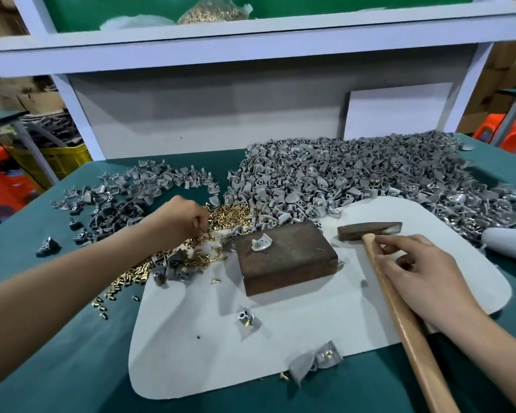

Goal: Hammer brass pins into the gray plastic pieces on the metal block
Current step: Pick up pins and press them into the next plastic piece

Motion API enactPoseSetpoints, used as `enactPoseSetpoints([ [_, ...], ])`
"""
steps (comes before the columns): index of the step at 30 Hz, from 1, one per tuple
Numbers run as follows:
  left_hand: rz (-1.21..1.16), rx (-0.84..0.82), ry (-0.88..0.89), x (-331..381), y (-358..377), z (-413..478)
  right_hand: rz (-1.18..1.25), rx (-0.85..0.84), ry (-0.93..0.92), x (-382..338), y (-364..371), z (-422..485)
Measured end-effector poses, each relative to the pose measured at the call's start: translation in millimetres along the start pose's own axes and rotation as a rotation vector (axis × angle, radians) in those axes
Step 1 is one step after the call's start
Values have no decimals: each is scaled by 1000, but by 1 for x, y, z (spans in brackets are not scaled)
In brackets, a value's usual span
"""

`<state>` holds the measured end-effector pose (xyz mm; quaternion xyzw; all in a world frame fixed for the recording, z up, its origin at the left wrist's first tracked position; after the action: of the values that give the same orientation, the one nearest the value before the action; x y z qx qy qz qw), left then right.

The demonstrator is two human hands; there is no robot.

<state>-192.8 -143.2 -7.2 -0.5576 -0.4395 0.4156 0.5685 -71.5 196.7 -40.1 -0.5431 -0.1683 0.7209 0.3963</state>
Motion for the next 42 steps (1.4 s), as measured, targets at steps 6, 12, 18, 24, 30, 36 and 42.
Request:
enactPoseSetpoints([
  [6,60,-22,14,5,-1,0,-7,-1,5,-4,-1,-1],
  [12,128,-20,10,10,-3,-3,-8,-5,16,-9,-2,-6],
  [18,-113,82,-32,14,-16,-14,24,204,-231,-48,-28,-10],
  [24,-953,148,142,66,-48,-58,468,-131,-367,-123,-3,-7],
  [30,-1350,35,83,92,-37,-67,187,-62,-591,-158,25,5],
  [36,-1472,-25,6,78,-26,-64,93,-206,-520,-164,45,24],
  [42,-951,178,-99,46,-32,-62,258,-274,-382,-165,47,44],
])
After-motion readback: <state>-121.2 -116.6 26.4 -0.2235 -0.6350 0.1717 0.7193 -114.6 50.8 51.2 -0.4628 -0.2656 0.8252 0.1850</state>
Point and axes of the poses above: each hand's wrist, its own z-axis towards the middle knuckle, its own y-axis out of the palm, x = y × z, the point moved 3 cm from there along z, towards the middle knuckle, and after that the axes turned 4 degrees about -y, right-handed, at the moved point
